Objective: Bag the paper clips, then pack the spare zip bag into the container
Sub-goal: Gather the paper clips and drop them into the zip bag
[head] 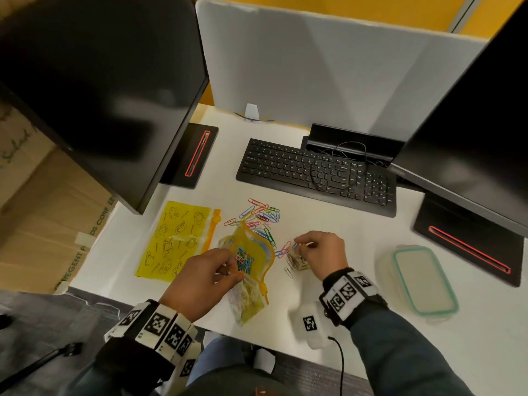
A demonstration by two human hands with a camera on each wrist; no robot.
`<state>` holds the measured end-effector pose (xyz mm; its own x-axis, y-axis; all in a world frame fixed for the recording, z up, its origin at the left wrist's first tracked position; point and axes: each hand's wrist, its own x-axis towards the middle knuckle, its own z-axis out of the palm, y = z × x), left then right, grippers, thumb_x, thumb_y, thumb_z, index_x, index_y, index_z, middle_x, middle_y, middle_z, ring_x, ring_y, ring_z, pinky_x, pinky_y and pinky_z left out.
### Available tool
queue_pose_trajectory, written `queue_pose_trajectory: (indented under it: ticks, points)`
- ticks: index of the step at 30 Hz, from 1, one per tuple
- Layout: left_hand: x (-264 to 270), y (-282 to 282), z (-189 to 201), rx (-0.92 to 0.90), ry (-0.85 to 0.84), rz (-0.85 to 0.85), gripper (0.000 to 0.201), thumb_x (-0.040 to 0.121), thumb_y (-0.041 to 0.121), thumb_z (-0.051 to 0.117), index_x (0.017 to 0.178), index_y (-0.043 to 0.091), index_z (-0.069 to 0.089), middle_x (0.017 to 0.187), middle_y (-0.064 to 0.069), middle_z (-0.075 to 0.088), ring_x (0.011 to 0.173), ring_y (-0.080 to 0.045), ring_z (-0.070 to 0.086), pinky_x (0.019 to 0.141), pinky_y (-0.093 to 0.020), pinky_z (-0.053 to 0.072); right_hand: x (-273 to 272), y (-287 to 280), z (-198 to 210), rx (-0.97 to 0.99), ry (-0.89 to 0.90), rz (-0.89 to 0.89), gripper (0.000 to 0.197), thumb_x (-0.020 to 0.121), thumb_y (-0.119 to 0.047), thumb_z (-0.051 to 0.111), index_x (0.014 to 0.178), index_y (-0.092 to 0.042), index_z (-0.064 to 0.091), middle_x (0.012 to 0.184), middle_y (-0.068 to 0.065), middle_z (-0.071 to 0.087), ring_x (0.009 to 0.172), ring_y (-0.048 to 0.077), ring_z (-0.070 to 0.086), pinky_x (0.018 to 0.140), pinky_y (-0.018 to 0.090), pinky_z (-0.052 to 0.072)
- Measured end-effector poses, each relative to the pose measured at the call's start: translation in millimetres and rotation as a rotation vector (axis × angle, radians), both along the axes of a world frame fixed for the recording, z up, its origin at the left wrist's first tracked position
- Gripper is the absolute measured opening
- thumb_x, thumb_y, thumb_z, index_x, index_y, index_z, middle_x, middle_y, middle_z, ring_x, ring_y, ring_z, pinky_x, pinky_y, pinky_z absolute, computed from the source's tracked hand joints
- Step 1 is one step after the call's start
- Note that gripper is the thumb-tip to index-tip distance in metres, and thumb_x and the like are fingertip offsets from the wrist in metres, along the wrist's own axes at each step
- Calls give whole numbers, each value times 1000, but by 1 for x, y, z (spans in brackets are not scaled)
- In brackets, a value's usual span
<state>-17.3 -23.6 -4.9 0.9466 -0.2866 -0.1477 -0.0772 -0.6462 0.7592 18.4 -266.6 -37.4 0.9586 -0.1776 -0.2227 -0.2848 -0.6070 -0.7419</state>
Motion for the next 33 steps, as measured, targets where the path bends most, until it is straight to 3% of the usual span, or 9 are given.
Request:
queue_pose_trajectory:
  ticks: [4, 7, 10, 12, 16, 18, 26, 30, 33]
  points:
    - [1, -4, 0, -1, -20, -21, 28, 77, 25, 71, 65, 38, 49, 89, 4, 64, 86, -6, 57, 70, -10, 47, -10, 15, 46, 341, -77, -3, 18, 71, -1, 73, 78, -18, 74, 68, 12, 71, 60, 20, 63, 67, 31, 53]
    - [3, -7, 1, -7, -31, -36, 27, 77, 23, 71, 67, 36, 50, 80, 7, 60, 85, -7, 56, 67, -8, 44, -12, 38, 60, 397, -85, 120, 24, 68, -3, 77, 75, -25, 72, 72, -2, 69, 67, 16, 63, 69, 26, 53]
    - [4, -6, 1, -21, -31, -27, 18, 77, 23, 71, 71, 29, 54, 81, 6, 61, 84, -9, 56, 67, -12, 46, -13, 45, 58, 340, -52, 210, 28, 66, -13, 81, 89, -26, 73, 84, -12, 67, 76, 14, 64, 71, 16, 49]
    - [3, -4, 1, -35, -28, -17, 16, 77, 23, 71, 71, 25, 56, 80, 8, 60, 83, -9, 56, 66, -10, 46, -12, 33, 49, 278, -60, 128, 31, 69, -18, 80, 97, -26, 70, 90, -10, 67, 70, 12, 61, 66, 15, 48]
    - [-1, 2, 2, -64, -20, -7, 20, 76, 24, 72, 69, 30, 54, 82, 6, 61, 85, -10, 58, 65, -9, 47, -19, -2, 10, -210, 203, 116, 48, 71, -20, 77, 114, -18, 56, 106, 8, 62, 89, 22, 60, 74, 23, 43]
    - [-2, 6, 3, -61, -16, 4, 20, 76, 25, 72, 69, 31, 54, 88, 4, 64, 87, -10, 59, 67, -12, 50, -26, -4, -9, -311, 315, 183, 55, 70, -19, 77, 117, -14, 50, 114, 11, 54, 97, 28, 59, 81, 27, 45]
    - [-11, 20, 4, -81, 11, 83, 17, 74, 25, 74, 77, 30, 58, 92, 10, 66, 84, -5, 62, 67, -13, 51, 21, 35, -24, -265, 55, 306, 29, 84, -12, 57, 113, -14, 57, 113, 11, 55, 98, 32, 59, 81, 31, 48]
    - [-16, 25, 0, -104, 48, 130, 14, 74, 20, 74, 82, 26, 64, 93, 18, 62, 84, -4, 62, 69, -13, 52, 67, 61, -21, -425, -42, 506, 46, 89, -19, 49, 134, -18, 40, 137, 8, 41, 122, 30, 41, 94, 43, 48]
    - [-17, 27, -1, -99, 52, 127, 17, 74, 21, 74, 78, 32, 62, 91, 16, 64, 87, -4, 62, 71, -15, 53, 92, 72, -29, -449, 95, 689, 59, 92, -32, 46, 144, -22, 21, 156, 3, 17, 140, 32, 17, 111, 49, 31]
